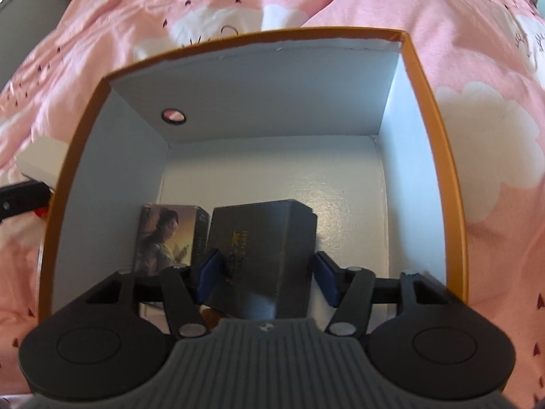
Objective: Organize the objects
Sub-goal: 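Lower the gray box and photo card box into the orange box with both grippers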
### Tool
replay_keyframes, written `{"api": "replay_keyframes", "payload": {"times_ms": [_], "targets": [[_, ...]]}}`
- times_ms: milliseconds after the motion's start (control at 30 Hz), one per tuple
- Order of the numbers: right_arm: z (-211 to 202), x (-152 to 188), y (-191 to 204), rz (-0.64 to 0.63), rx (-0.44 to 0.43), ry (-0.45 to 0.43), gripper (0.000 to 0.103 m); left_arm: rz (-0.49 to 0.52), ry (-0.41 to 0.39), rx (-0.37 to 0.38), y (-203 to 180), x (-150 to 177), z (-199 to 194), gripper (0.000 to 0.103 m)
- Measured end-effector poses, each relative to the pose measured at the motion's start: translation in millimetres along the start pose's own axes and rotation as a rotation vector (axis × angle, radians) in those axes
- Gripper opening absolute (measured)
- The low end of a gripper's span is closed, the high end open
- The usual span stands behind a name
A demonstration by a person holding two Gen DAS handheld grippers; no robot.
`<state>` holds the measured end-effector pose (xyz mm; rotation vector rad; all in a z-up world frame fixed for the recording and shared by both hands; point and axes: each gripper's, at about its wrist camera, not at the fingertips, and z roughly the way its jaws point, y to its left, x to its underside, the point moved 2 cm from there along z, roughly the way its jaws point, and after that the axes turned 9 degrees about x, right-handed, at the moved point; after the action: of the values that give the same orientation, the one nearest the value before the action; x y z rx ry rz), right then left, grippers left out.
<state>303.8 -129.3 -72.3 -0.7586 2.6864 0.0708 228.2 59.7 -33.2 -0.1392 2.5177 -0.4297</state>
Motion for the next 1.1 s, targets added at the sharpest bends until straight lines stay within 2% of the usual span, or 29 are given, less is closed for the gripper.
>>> {"api": "replay_keyframes", "payload": {"times_ms": [200, 433, 567, 800, 933, 1100], "targets": [[5.8, -8.1, 2.6, -0.057, 0.021, 0.032, 0.071, -0.017, 0.006, -0.002, 10.7, 1.4, 0.3, 0.037], [13.3, -15.6, -6.1, 0.011, -0.043, 0.098, 0.072, -0.03, 0.019, 0.005, 18.4, 4.1, 0.9, 0.037], [12.6, -15.7, 2.0, -0.042, -0.027, 0.095, 0.077, -0.034, 0.025, 0.008, 22.1, 5.3, 0.9, 0.037], [11.4, -15.1, 10.5, -0.087, -0.066, 0.105, 0.07, -0.047, 0.035, 0.015, 24.9, 6.6, 2.2, 0.037], [9.8, -15.6, 17.3, -0.124, -0.065, 0.105, 0.069, -0.052, 0.037, 0.017, 26.2, 6.8, 1.3, 0.037], [10.1, -17.3, 26.3, -0.249, -0.071, 0.109, 0.07, -0.053, 0.038, 0.016, 26.4, 6.9, 1.2, 0.037]]}}
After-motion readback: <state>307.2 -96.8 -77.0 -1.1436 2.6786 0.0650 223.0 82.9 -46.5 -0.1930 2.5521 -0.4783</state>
